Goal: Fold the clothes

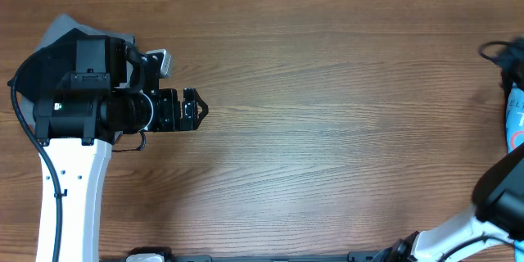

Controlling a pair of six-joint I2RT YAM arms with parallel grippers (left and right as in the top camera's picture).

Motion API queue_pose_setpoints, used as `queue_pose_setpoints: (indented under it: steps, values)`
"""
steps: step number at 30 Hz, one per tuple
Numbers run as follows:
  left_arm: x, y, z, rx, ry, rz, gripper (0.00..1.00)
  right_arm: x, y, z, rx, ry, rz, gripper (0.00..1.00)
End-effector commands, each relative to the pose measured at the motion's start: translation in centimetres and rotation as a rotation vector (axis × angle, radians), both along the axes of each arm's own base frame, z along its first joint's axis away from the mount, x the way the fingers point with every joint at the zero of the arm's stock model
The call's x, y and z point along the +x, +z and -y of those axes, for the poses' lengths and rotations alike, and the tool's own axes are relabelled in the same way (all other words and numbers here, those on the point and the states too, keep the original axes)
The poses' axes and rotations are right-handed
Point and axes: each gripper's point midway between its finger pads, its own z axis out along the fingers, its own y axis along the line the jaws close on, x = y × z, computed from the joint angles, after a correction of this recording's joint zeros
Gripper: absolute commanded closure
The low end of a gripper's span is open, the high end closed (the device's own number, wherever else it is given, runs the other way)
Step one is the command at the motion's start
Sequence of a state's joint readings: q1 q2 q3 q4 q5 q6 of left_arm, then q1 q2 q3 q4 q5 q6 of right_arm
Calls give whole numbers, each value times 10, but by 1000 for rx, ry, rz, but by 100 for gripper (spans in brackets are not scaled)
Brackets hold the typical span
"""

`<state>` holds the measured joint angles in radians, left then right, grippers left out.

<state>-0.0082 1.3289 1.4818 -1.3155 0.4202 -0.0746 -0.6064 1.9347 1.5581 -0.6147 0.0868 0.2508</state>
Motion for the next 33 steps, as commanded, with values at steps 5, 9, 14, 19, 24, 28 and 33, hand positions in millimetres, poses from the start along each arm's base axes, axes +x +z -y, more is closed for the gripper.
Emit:
queue_pose_setpoints:
  steps: [5, 9, 14, 19, 24, 28, 33]
  values:
    - [2, 12, 6, -23, -30, 39, 0, -19, -75, 47, -14, -110, -124, 21]
    - [2, 16, 13, -59, -47, 47, 0, -26, -93, 60, -90, -102, -211, 18]
    - [3, 17, 13, -66, -43, 48, 0, -34, -101, 67, -121, -135, -252, 51]
    - [3, 17, 13, -66, -43, 49, 0, -34, -98, 67, -116, -143, -248, 88]
    - [1, 16, 13, -68, -43, 39, 0, -15, -61, 52, -63, -117, -106, 96]
    - [-3, 27, 32, -184, -96, 45, 0, 20, 8, 13, -21, 32, 100, 96]
    - [-3, 32, 33, -189, -100, 58, 0, 48, 89, -62, -14, 231, 271, 96]
